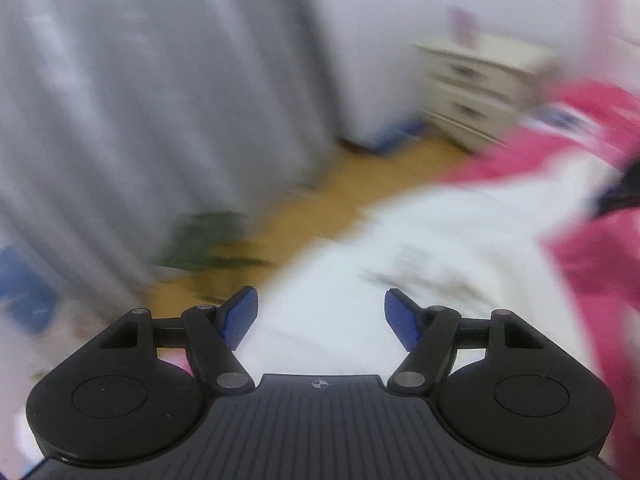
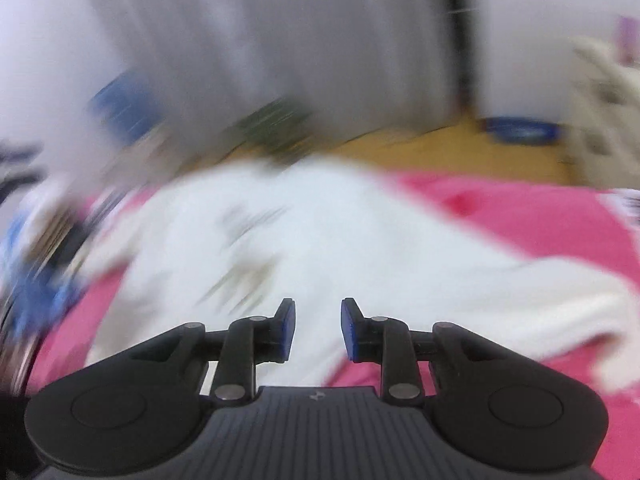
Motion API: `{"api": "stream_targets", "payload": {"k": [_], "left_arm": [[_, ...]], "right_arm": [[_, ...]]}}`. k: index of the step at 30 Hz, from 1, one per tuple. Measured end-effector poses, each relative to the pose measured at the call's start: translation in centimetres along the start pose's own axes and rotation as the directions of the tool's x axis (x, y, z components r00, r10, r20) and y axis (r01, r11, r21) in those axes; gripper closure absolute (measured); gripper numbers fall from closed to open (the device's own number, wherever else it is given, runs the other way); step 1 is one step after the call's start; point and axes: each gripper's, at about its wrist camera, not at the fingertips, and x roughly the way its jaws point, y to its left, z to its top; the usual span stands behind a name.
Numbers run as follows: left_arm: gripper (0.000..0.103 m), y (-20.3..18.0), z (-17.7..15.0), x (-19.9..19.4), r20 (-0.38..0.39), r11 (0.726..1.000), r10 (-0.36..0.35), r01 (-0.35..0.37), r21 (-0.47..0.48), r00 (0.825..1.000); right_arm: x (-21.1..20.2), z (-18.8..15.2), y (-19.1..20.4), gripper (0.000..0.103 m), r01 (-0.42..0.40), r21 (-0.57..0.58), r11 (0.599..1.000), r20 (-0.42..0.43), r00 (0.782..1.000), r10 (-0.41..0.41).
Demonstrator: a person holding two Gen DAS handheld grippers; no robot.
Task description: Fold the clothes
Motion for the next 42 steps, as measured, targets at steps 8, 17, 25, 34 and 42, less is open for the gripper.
{"api": "stream_targets", "payload": {"k": [8,17,25,34,42], "left_arm": [[0.047,-17.2,-10.2,4.8,-0.363,0.863,-0.361,0.455,0.219,0.859],[0.049,-19.8,-12.4,9.3,-0.298,0.831,-0.426,0.500,0.245,0.854],[0.091,-18.1,-13.6,12.5,-0.304,0.857,-0.470,0.511,0.068,0.829],[0.097,-17.9,-11.1,9.6,-0.195,0.808,-0.586,0.585,-0.068,0.787],[0.097,-21.6,-9.1,9.4,-0.121,0.759,-0.650,0.650,-0.045,0.750]], "right_arm": [[7.2,-7.1,6.5,0.075,-0.256,-0.192,0.947,-0.301,0.934,0.192],[6.0,-9.0,4.1,0.075,-0.208,-0.228,0.951,-0.263,0.954,0.145],[6.4,-9.0,2.2,0.075,-0.178,-0.135,0.975,-0.240,0.960,0.142],[6.2,-8.6,0.5,0.074,-0.258,0.070,0.964,-0.254,0.930,0.267],[5.9,-9.7,-3.2,0.074,-0.217,0.284,0.934,-0.286,0.910,0.299]]}}
